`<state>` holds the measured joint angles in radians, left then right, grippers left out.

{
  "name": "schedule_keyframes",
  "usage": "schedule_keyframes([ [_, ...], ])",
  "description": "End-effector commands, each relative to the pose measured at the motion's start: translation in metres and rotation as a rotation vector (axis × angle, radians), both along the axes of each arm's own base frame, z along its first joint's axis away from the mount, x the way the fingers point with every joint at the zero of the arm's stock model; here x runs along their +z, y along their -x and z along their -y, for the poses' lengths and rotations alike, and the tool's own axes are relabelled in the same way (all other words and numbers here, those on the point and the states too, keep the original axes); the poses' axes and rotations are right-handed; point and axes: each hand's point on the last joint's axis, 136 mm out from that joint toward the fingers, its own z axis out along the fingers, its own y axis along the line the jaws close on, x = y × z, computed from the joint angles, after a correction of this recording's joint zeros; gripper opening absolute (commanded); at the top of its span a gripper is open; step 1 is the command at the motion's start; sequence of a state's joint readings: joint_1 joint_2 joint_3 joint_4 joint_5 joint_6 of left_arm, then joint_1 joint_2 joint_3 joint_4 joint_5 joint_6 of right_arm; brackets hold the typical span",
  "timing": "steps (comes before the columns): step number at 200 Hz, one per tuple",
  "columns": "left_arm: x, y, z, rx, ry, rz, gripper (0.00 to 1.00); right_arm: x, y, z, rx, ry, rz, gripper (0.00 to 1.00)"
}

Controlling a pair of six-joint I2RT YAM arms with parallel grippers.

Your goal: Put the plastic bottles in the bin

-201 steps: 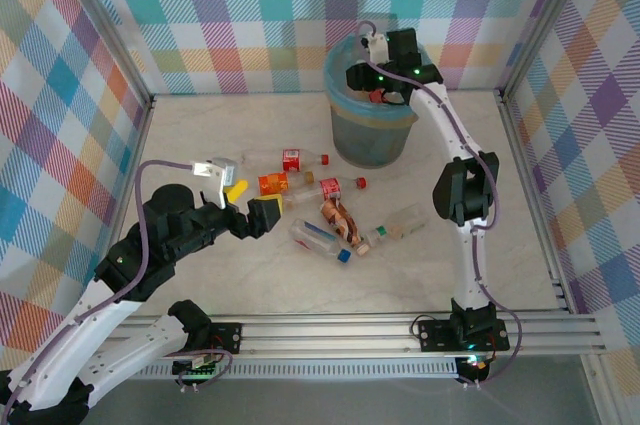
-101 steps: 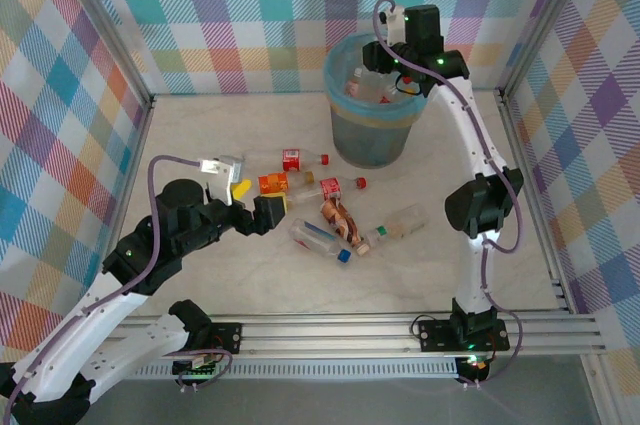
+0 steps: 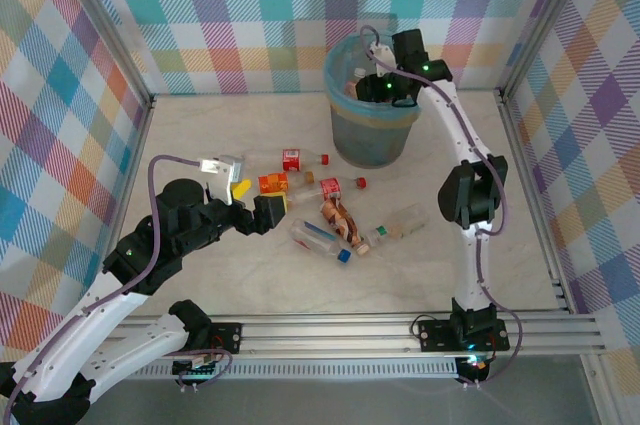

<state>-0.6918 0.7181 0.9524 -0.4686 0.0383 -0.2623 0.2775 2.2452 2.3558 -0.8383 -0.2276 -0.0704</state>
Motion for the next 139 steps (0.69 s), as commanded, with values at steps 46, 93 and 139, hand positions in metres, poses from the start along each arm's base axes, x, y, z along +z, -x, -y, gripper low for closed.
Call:
schedule_keyframes([
  [46,-0.005,-0.002,-0.001,0.015,-0.004,0.004,1.0,-0.042,-0.015,0.005,0.041,0.041,-0.015,0.42],
  [93,-0.008,-0.004,0.0,0.018,-0.013,0.001,1.0,-0.032,-0.01,-0.003,0.067,-0.006,-0.013,0.5],
  [139,-0.003,-0.005,0.0,0.018,-0.008,0.012,1.0,0.057,-0.001,-0.007,0.051,-0.123,0.14,0.7],
])
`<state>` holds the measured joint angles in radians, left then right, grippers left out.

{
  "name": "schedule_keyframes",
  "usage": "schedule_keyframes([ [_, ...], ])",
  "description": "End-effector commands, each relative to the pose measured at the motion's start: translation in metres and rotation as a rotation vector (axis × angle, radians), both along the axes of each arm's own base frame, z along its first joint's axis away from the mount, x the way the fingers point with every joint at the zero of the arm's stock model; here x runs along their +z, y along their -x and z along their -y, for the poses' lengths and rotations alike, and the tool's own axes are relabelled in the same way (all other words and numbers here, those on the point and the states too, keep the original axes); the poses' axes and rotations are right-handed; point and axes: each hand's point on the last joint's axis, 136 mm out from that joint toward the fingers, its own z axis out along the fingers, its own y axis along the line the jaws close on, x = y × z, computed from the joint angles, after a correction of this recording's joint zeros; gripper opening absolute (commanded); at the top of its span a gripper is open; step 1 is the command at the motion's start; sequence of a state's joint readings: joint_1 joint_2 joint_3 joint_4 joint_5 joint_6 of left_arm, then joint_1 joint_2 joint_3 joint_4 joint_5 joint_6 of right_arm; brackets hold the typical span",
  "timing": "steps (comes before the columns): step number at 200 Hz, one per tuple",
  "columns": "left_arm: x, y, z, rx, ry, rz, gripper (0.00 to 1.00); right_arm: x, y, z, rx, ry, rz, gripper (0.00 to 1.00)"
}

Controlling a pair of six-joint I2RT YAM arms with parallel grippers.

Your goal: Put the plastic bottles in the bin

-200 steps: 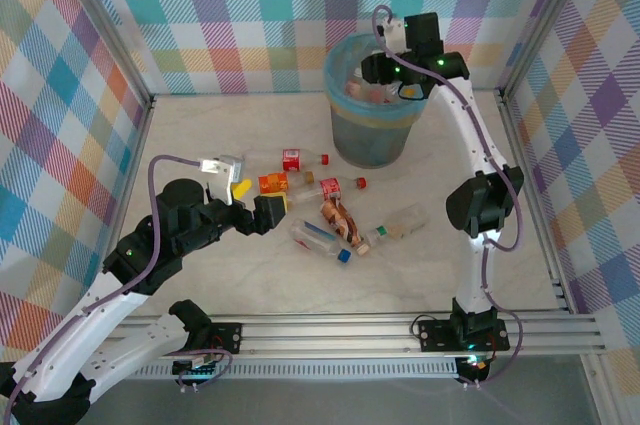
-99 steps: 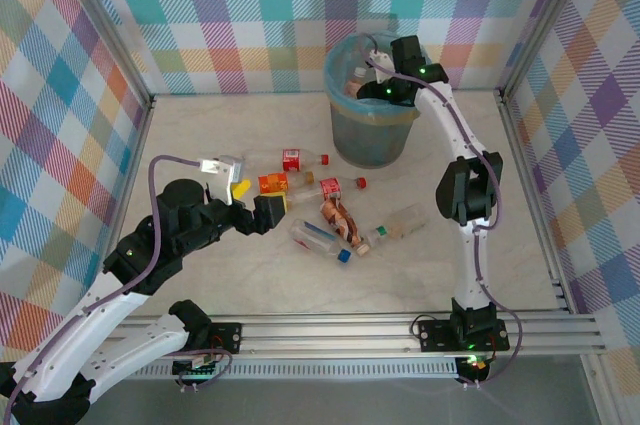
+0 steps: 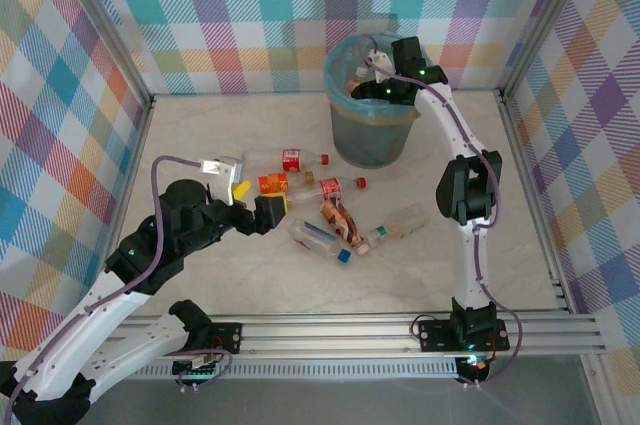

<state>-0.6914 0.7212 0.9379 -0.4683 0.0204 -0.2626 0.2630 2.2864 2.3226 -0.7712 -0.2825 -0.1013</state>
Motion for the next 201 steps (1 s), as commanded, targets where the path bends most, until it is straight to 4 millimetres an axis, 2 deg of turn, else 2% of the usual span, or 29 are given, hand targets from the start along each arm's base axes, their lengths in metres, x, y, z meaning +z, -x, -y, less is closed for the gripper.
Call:
schedule_keyframes([
  [1,0.004,-0.002,0.002,0.001,0.007,0.022,1.0,0.083,0.011,-0.003,0.004,-0.108,0.143,0.7],
  [13,0.003,-0.003,0.003,0.001,0.008,0.02,1.0,0.105,0.014,-0.004,-0.003,-0.135,0.181,0.71],
  [29,0.003,-0.003,0.003,0.002,0.009,0.019,1.0,0.124,0.019,-0.003,-0.006,-0.162,0.214,0.71],
  [43,0.003,-0.003,0.003,0.004,0.011,0.019,1.0,0.131,0.02,-0.004,-0.004,-0.18,0.233,0.7],
  [55,0.002,-0.003,0.003,0.004,0.011,0.017,1.0,0.13,0.018,-0.005,0.003,-0.18,0.245,0.67],
  [74,0.002,-0.003,0.002,0.005,0.013,0.016,1.0,0.115,0.009,-0.003,-0.014,-0.148,0.23,0.63],
  [102,0.002,-0.001,-0.001,0.014,0.012,0.013,1.0,0.075,-0.003,0.004,-0.058,-0.078,0.151,0.6],
  [126,0.002,0.001,-0.004,0.02,0.01,0.016,1.0,0.041,0.001,0.002,-0.041,-0.056,0.058,0.52],
  [152,0.002,0.002,-0.007,0.026,0.008,0.018,1.0,0.023,0.008,-0.002,-0.012,-0.061,0.007,0.46],
  [169,0.0,0.0,-0.007,0.032,0.0,0.015,1.0,0.027,0.008,-0.004,0.01,-0.059,0.015,0.44],
  [181,-0.002,-0.002,-0.006,0.032,-0.011,0.009,1.0,0.039,0.007,-0.004,0.014,-0.057,0.032,0.44],
  [201,-0.006,-0.006,-0.004,0.041,-0.031,-0.012,1.0,0.077,0.008,-0.006,0.014,-0.094,0.088,0.5],
])
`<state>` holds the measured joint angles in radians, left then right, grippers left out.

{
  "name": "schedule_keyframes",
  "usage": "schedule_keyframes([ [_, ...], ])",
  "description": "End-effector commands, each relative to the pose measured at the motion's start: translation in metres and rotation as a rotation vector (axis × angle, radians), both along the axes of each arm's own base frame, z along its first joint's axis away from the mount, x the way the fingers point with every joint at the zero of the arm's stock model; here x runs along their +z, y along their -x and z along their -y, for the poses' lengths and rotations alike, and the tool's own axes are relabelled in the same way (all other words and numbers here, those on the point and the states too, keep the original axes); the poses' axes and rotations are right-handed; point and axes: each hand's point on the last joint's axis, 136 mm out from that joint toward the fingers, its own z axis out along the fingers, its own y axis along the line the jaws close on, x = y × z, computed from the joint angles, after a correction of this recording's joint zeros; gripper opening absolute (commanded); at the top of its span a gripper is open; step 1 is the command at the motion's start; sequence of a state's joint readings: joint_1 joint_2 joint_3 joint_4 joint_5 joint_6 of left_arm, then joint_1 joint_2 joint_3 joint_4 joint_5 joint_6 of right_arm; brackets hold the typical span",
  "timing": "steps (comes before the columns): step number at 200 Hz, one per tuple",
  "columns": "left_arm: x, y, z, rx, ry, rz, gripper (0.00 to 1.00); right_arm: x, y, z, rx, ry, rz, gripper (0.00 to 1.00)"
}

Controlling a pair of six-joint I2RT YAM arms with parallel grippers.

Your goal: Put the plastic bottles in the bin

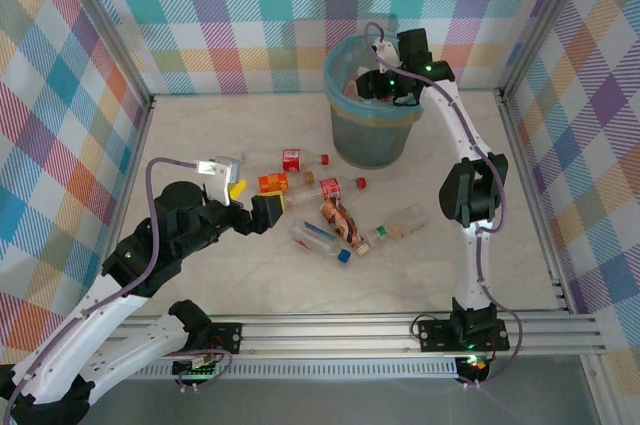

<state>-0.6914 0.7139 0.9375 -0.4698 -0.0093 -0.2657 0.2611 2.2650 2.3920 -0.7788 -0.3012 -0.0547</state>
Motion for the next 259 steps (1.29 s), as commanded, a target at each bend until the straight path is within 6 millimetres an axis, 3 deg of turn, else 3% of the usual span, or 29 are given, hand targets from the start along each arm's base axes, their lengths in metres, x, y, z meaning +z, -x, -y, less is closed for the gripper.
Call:
schedule_keyframes([
  [1,-0.008,-0.004,0.001,0.012,-0.029,-0.023,1.0,0.039,0.009,-0.003,0.032,-0.036,0.041,0.51],
  [29,-0.018,-0.014,0.002,0.06,-0.046,-0.089,1.0,0.098,0.019,-0.001,-0.006,-0.111,0.137,0.68],
  [52,-0.034,-0.026,-0.004,0.176,-0.044,-0.202,0.99,0.139,0.033,0.008,-0.064,-0.144,0.199,0.71],
  [72,-0.054,-0.033,-0.01,0.294,-0.023,-0.334,0.99,0.164,0.051,0.016,-0.102,-0.154,0.235,0.71],
  [104,-0.093,-0.032,-0.004,0.452,0.077,-0.548,0.99,0.183,0.097,0.019,-0.113,-0.149,0.29,0.71],
  [133,-0.123,-0.026,0.026,0.503,0.151,-0.648,1.0,0.178,0.146,0.018,-0.104,-0.186,0.321,0.71],
  [174,-0.161,-0.02,0.061,0.568,0.132,-0.775,1.0,0.134,0.191,0.029,-0.12,-0.205,0.271,0.71],
  [214,-0.195,-0.014,0.092,0.598,0.122,-0.888,1.0,0.096,0.21,0.038,-0.115,-0.149,0.217,0.72],
  [259,-0.235,-0.009,0.12,0.591,0.103,-1.005,1.0,0.093,0.216,0.039,-0.103,-0.143,0.233,0.74],
])
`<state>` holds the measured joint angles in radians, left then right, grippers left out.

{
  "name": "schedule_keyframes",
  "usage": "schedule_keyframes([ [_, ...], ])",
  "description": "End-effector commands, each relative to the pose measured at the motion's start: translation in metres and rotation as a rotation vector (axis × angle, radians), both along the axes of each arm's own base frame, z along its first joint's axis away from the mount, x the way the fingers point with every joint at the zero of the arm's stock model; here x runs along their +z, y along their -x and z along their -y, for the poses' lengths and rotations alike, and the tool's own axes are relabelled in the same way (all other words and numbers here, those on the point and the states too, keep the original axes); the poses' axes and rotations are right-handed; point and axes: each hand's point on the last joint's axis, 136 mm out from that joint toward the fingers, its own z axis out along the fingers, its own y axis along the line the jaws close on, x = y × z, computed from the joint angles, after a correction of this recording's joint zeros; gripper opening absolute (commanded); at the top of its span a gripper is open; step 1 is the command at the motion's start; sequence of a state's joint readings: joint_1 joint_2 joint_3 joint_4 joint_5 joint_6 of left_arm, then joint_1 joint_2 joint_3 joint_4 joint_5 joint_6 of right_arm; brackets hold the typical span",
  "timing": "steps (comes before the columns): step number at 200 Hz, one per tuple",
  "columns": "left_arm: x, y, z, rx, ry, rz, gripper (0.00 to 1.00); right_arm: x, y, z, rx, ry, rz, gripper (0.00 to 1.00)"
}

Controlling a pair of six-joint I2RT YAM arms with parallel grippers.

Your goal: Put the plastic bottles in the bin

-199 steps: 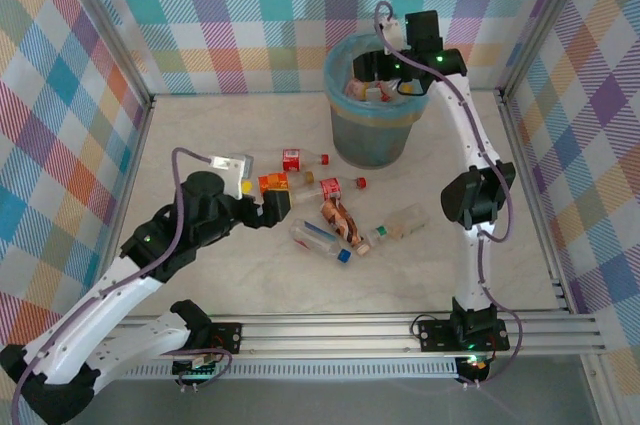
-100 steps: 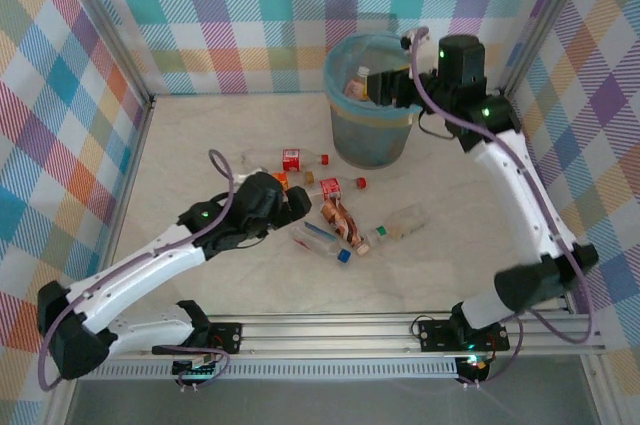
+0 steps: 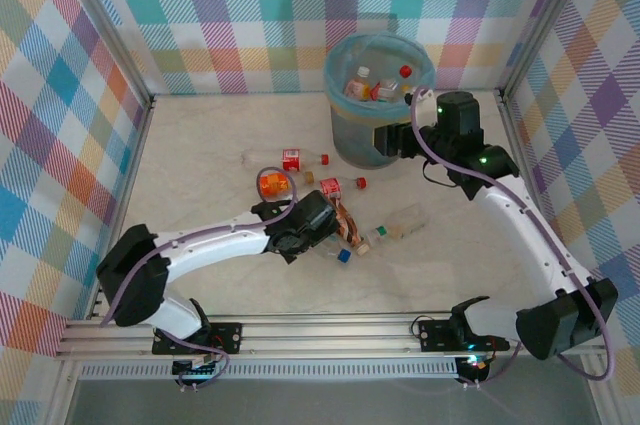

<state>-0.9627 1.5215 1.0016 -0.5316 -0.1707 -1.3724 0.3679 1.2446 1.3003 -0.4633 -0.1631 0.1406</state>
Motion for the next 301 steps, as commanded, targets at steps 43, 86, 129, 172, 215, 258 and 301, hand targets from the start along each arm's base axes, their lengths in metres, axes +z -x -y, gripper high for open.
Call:
schedule_keyframes([
  [43,-0.019,0.001,0.029,0.001,0.045,-0.072,0.98,0.018,0.002,-0.002,0.026,-0.018,0.078,0.74],
  [86,-0.032,0.005,0.019,0.004,0.013,-0.084,0.81,0.014,-0.001,-0.003,0.026,-0.014,0.07,0.74],
  [129,-0.029,0.006,0.004,0.022,-0.017,-0.055,0.69,0.016,-0.004,-0.004,0.023,-0.014,0.072,0.74],
  [172,-0.023,0.006,-0.009,0.028,-0.035,-0.023,0.65,0.02,-0.006,-0.007,0.029,-0.031,0.068,0.74],
  [215,-0.005,0.002,-0.027,0.028,-0.098,0.048,0.63,0.024,-0.004,-0.008,0.034,-0.045,0.065,0.73],
  [258,0.038,-0.009,-0.052,0.017,-0.151,0.214,0.59,0.031,0.001,-0.007,0.031,-0.061,0.071,0.73],
  [301,0.122,-0.028,-0.057,-0.169,-0.293,0.51,0.59,0.054,0.021,-0.034,0.218,-0.167,0.072,0.72],
])
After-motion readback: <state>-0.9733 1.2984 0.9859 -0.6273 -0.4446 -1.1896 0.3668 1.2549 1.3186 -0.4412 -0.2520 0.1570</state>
